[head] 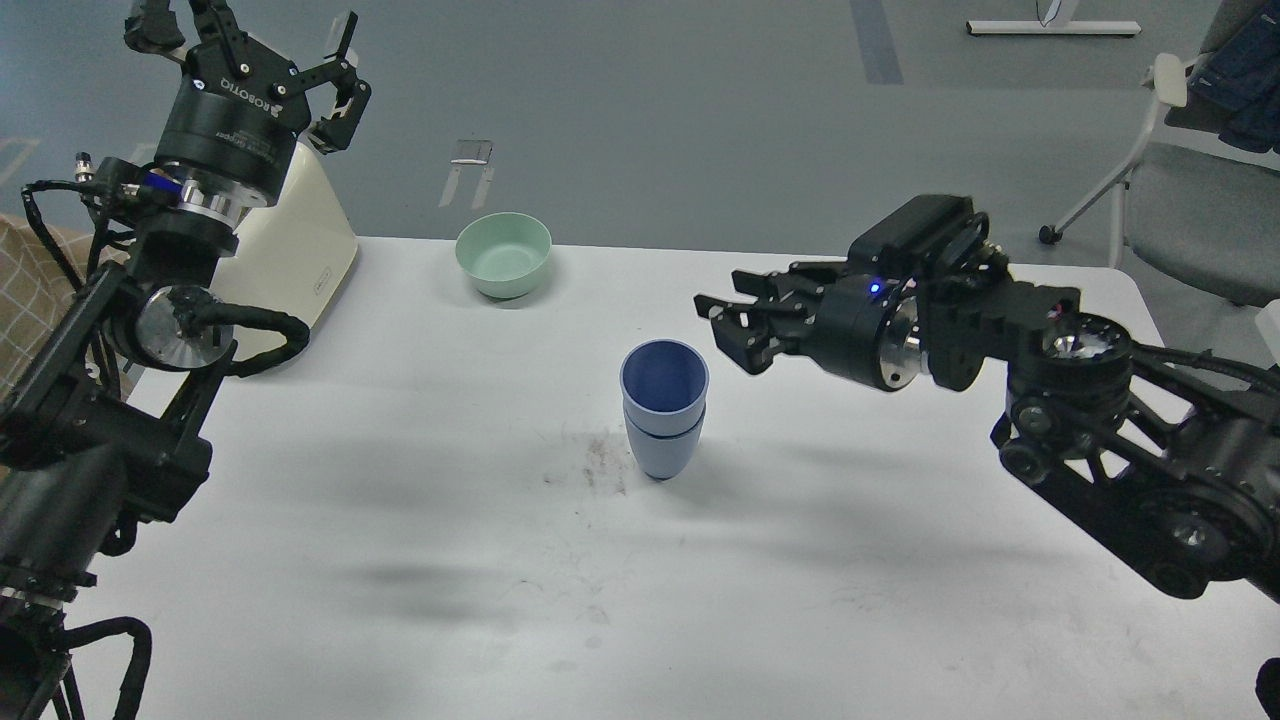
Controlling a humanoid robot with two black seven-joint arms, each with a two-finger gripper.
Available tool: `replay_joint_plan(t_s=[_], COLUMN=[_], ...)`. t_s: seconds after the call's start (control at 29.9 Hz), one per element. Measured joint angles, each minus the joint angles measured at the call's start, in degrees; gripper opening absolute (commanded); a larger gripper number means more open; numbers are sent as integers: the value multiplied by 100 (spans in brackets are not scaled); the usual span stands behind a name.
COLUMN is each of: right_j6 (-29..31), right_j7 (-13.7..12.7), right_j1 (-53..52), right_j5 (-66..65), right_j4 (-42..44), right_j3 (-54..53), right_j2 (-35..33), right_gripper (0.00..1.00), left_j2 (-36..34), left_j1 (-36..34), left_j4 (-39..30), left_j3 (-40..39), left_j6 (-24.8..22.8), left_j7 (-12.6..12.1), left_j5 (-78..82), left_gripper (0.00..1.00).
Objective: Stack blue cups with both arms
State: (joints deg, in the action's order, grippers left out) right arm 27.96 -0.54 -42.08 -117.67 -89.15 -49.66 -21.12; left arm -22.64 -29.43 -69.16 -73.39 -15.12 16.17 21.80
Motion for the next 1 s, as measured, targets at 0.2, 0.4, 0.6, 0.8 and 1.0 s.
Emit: replay_joint_plan(t_s=[0.2, 0.4, 0.6, 0.8, 1.0], right_j6=[2, 3, 5, 4, 3], right_j7=[35, 37, 30, 47, 54], right_j1=[42, 228, 632, 1078, 1438], right_j5=[91, 1118, 2153, 3422, 5815], right_j4=[65, 195, 829, 1734, 2753], right_j3=[-1730, -3340, -4975, -6032, -6178], right_j2=[72, 37, 15, -71, -150], right_gripper=[100, 100, 100, 100, 100], left_j2=[-40, -101, -114, -156, -267], left_j1=[1, -13, -148, -365, -472], left_j4=[0, 20, 105, 517, 960], left_j3=[8, 6, 57, 59, 42], left_j6=[-28, -272, -303, -308, -584], left_j7=[6, 5, -297, -391, -404], left_j5=[0, -42, -45, -10, -8], left_gripper=[97, 97, 97, 97, 97])
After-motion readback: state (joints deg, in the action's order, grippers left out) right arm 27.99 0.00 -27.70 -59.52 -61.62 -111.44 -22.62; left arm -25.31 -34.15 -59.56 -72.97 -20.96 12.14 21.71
